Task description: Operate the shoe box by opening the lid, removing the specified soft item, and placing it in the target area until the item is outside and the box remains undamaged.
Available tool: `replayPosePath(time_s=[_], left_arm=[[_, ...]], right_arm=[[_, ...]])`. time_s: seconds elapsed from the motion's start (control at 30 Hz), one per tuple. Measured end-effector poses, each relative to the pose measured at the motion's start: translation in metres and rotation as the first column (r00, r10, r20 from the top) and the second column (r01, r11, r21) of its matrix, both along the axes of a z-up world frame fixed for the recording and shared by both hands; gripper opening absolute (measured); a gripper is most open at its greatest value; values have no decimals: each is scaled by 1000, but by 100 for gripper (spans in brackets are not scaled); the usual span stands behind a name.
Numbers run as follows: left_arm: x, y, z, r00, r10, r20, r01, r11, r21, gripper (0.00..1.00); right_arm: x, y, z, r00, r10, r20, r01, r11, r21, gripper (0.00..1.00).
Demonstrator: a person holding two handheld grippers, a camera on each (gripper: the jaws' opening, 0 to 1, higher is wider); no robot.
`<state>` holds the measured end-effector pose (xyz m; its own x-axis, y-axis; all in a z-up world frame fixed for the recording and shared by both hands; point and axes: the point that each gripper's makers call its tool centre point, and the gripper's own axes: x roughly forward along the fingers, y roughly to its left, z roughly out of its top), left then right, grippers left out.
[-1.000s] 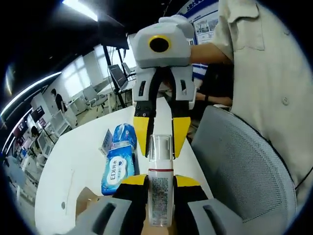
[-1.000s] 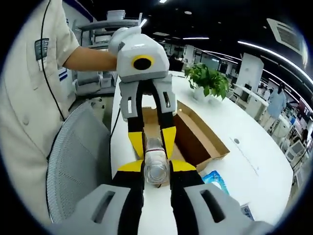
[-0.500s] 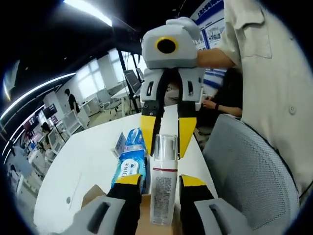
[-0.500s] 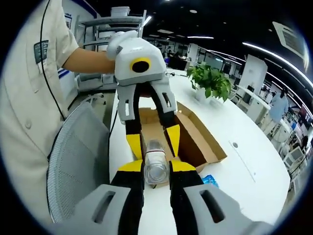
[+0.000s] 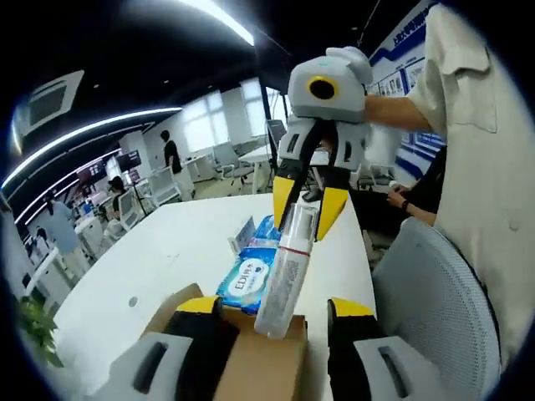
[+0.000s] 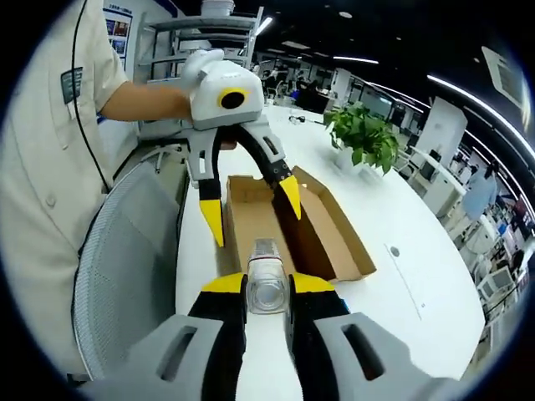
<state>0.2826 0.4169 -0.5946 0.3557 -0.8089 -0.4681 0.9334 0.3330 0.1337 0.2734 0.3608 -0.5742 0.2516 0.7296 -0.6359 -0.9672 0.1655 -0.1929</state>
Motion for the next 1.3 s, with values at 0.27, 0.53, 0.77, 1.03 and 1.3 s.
replayPosePath(time_s=[0.27, 0.53, 0.77, 1.03, 1.3], left_arm=[[3, 35, -6, 987, 159, -37, -160, 987, -29, 69], [4, 67, -6, 960, 278, -36, -280, 959, -42, 79], [1, 94, -8, 926, 374, -42, -376, 925, -48, 85], [-6, 114, -10, 893, 447, -51, -450, 891, -56, 91], [-11, 133, -13, 861, 505, -58, -508, 860, -58, 98]], right_arm=[[27, -19, 4, 1000, 10, 30, -8, 997, -80, 16], [56, -38, 5, 999, 21, 42, -14, 985, -171, 17], [82, -51, 4, 998, 34, 47, -21, 968, -250, 17], [107, -65, -3, 998, 49, 37, -33, 938, -344, 17], [130, -70, -12, 998, 67, 20, -53, 912, -406, 17]])
